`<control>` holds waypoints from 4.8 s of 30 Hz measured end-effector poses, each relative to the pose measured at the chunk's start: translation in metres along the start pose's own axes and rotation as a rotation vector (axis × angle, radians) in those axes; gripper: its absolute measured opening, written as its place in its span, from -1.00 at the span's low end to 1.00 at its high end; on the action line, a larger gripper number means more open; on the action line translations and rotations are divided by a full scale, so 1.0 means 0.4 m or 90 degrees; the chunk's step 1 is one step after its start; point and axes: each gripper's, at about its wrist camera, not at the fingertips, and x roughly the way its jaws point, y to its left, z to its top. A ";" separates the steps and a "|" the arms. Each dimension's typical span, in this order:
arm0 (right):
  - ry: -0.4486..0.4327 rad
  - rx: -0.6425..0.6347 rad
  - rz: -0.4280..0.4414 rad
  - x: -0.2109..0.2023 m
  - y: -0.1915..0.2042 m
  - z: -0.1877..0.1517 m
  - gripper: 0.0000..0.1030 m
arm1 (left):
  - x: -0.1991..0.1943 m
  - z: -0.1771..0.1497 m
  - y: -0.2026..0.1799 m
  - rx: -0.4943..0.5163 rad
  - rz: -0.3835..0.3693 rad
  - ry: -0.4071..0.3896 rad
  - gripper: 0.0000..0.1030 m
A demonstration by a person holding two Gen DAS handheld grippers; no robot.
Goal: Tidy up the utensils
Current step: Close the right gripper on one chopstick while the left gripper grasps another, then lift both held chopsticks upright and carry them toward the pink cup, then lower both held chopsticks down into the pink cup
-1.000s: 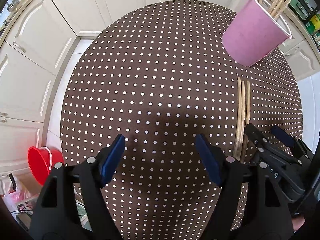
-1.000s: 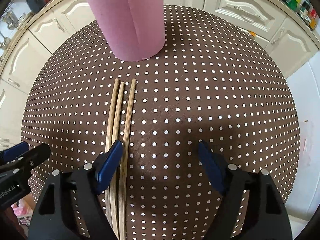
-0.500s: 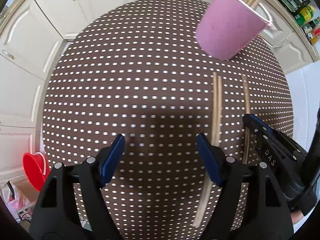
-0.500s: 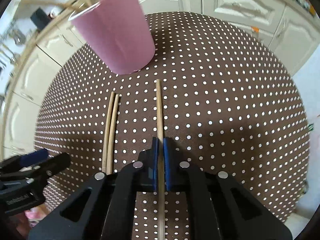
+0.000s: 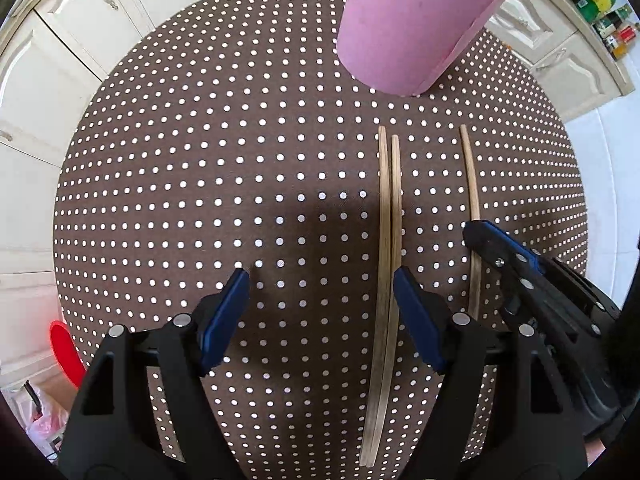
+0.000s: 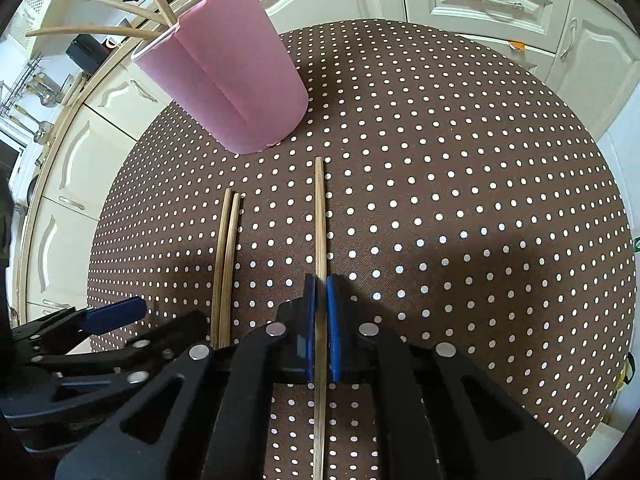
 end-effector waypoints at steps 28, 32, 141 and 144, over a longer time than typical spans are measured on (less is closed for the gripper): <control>0.016 0.031 0.025 0.001 -0.038 0.019 -0.91 | 0.093 0.171 -0.104 -0.008 0.065 -0.028 -0.56; 0.019 0.045 0.023 -0.001 -0.039 0.025 -0.91 | 0.089 0.173 -0.099 -0.019 0.069 -0.029 -0.87; -0.381 0.012 0.062 -0.496 0.062 0.367 -0.91 | -0.700 0.144 -0.058 0.052 -0.039 -0.509 -0.88; -0.360 0.012 0.054 -0.453 0.065 0.375 -0.91 | -0.674 0.164 -0.058 0.047 -0.044 -0.492 -0.88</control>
